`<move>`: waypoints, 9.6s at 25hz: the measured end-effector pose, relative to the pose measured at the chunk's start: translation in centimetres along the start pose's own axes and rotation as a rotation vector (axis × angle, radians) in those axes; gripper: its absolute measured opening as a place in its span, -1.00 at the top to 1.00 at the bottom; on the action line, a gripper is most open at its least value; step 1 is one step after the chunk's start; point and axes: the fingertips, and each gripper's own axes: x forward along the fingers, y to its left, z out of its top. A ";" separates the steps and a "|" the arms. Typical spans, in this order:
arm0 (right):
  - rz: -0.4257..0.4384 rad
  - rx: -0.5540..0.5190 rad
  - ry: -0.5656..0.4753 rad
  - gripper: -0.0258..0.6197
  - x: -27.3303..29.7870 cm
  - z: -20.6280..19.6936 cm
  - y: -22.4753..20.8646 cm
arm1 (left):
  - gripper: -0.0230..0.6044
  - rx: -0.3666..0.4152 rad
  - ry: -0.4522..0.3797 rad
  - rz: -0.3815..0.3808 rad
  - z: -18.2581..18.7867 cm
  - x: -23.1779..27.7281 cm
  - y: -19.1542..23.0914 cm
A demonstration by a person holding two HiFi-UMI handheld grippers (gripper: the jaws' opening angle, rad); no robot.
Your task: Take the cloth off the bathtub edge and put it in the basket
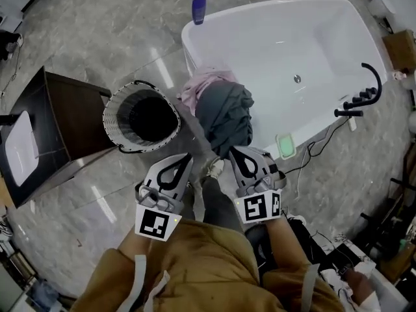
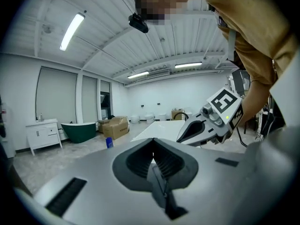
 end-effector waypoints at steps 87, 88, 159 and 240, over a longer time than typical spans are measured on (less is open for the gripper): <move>-0.236 0.013 -0.115 0.68 -11.2 7.5 -9.5 | 0.91 0.111 -0.109 0.144 9.2 -0.8 0.4; -0.231 0.009 -0.127 0.68 -11.1 8.0 -9.6 | 0.91 0.117 -0.106 0.159 9.3 -1.1 0.7; 0.186 -0.279 -0.398 0.68 10.1 36.5 8.9 | 0.91 0.011 0.014 0.724 -3.0 -29.9 18.4; 0.506 -0.323 -0.148 0.90 15.5 24.9 15.8 | 0.91 0.058 0.063 0.789 -4.4 -27.6 17.1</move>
